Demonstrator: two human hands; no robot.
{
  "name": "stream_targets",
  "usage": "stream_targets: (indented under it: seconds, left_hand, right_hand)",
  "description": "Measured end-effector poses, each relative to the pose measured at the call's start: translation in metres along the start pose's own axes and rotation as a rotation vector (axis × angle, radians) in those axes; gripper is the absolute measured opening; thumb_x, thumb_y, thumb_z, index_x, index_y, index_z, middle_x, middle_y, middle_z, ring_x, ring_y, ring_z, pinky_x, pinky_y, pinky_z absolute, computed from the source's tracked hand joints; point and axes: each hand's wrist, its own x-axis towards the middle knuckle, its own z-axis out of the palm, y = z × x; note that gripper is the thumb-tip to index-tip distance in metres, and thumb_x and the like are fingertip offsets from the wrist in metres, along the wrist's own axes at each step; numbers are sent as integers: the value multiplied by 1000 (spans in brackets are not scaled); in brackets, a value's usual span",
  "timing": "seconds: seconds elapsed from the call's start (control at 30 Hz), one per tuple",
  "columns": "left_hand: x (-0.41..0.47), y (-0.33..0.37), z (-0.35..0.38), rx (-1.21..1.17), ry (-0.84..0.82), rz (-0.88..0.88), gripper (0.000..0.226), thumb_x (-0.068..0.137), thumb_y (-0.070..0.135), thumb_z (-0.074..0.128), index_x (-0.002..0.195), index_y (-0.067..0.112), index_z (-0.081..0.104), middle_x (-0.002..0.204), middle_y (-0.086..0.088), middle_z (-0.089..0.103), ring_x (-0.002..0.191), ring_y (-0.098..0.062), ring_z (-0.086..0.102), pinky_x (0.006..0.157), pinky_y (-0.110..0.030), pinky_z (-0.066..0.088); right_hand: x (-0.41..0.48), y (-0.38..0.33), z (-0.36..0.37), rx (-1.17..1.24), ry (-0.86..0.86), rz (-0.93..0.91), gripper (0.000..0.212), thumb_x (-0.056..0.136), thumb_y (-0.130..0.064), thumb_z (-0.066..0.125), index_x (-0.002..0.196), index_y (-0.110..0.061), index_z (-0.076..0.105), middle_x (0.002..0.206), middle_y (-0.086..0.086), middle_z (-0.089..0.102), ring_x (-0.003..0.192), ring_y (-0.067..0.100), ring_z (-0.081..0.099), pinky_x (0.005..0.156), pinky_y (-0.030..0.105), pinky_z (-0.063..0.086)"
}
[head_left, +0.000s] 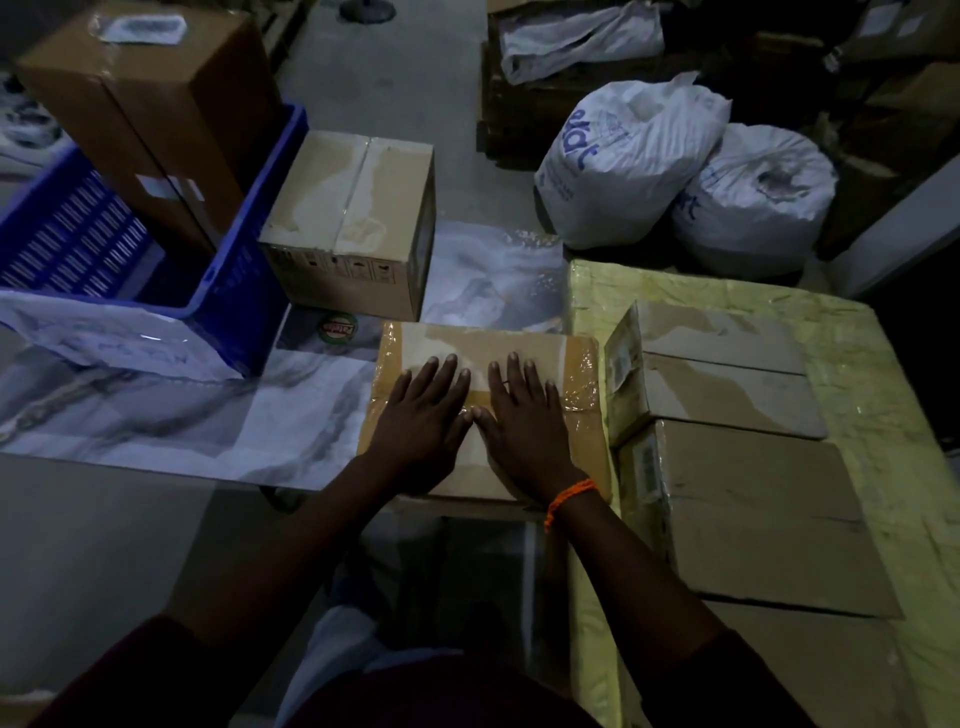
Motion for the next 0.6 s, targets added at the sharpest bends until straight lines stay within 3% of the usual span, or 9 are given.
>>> stream_targets:
  seconds: [0.1, 0.2, 0.43, 0.6]
  left_hand:
    - [-13, -4, 5, 19, 55, -3, 74, 102, 61, 12, 164, 20, 18, 171, -6, 6, 158, -27, 3, 124, -57, 5]
    - [-30, -15, 12, 84, 135, 0, 77, 104, 62, 11, 163, 14, 18, 171, -10, 8, 158, -30, 3, 123, -59, -2]
    - [-34, -16, 15, 94, 161, 26, 78, 103, 60, 23, 163, 10, 20, 171, -15, 7, 158, -34, 3, 122, -67, 4]
    - [-34, -16, 14, 73, 115, 2, 80, 102, 64, 18, 164, 13, 13, 172, -12, -1, 158, -31, -4, 123, -63, -1]
  right_hand:
    - [-16, 8, 2, -45, 28, 2, 77, 102, -66, 15, 166, -25, 3, 173, 7, -9, 159, 27, -12, 127, 56, -1]
    - [-33, 19, 2, -42, 55, 40, 81, 102, -70, 20, 165, -28, -6, 171, 6, -21, 157, 25, -24, 123, 58, -13]
    - [-37, 26, 7, -71, 98, 19, 83, 102, -70, 25, 166, -23, 0, 172, 12, -14, 159, 31, -16, 121, 69, -3]
    - [-38, 24, 5, -37, 89, 35, 87, 100, -72, 25, 166, -22, -2, 171, 13, -17, 158, 31, -20, 122, 67, -8]
